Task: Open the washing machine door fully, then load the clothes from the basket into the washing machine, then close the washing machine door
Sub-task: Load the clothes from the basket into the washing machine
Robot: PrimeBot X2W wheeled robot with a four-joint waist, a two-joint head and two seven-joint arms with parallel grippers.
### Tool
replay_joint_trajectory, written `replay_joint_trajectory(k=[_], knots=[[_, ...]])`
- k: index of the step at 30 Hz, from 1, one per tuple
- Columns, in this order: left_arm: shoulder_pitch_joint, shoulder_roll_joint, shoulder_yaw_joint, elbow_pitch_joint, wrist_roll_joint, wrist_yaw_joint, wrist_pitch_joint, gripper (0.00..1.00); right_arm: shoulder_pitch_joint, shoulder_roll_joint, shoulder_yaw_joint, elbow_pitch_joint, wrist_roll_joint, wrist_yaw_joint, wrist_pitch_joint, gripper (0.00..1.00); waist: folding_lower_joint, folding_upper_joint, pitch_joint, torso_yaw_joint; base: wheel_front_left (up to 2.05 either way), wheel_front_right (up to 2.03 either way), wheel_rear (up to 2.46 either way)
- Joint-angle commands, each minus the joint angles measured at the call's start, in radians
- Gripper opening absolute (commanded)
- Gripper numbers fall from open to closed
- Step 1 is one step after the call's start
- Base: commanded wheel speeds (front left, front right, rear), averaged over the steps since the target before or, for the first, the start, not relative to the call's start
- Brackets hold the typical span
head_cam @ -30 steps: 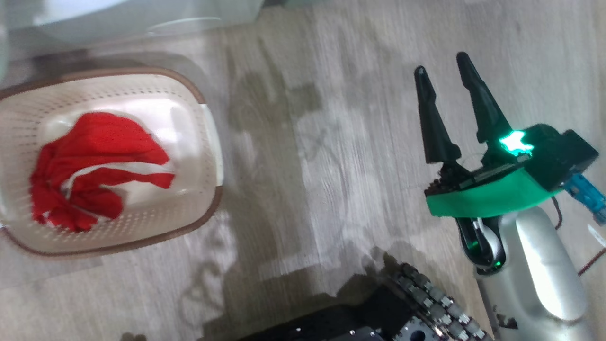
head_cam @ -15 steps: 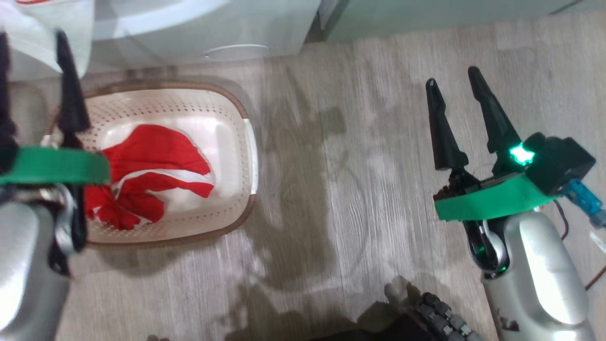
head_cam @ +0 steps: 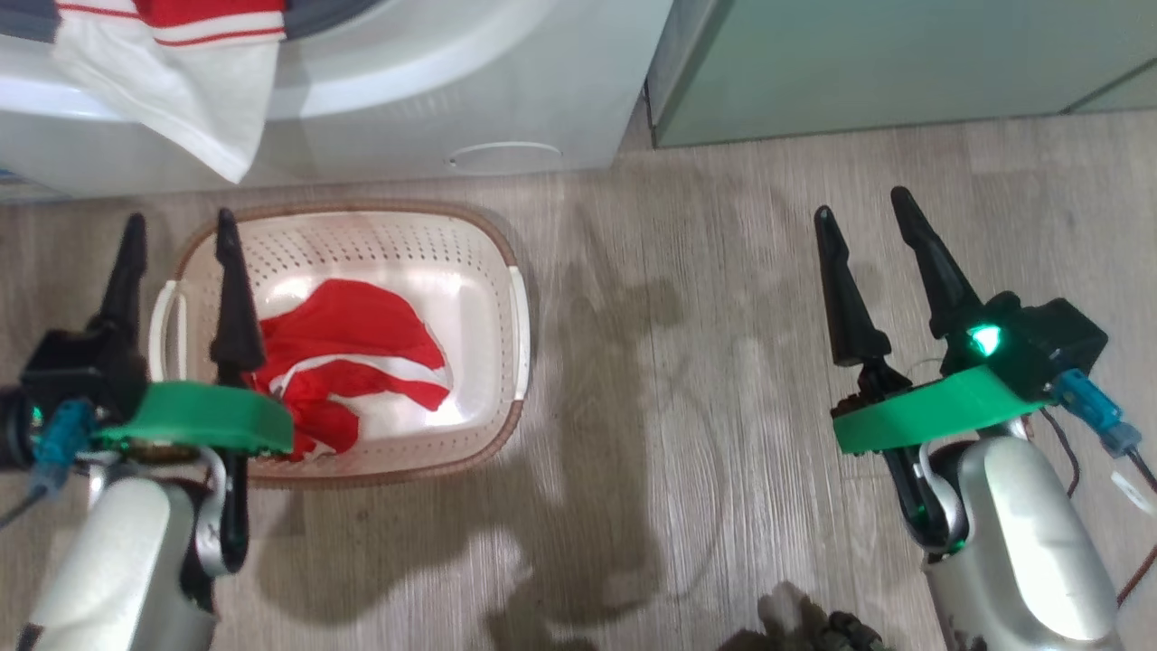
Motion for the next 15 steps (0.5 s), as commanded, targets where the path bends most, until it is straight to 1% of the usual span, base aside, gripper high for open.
replay_joint_trajectory(k=[1, 7, 15], knots=[[0.004, 0.007, 0.043, -0.024, 0.016, -0.006, -0.012, 1.0, 0.023, -0.001, 0.015, -0.025, -0.005, 0.0, -0.006, 1.0, 0.0001, -0.0001, -0.023, 0.009, 0.0, 0.0, 0.0], [0.039, -0.038, 0.068, -0.016, 0.043, -0.03, -0.012, 1.0, 0.048, -0.001, 0.008, -0.019, -0.011, 0.0, 0.008, 1.0, 0.0001, -0.0001, -0.073, 0.021, 0.0, 0.0, 0.0], [0.061, -0.073, 0.095, 0.009, 0.073, -0.066, -0.012, 1.0, 0.069, -0.001, 0.005, -0.032, -0.017, 0.0, 0.027, 1.0, 0.0001, -0.0001, -0.104, 0.027, 0.0, 0.0, 0.0]])
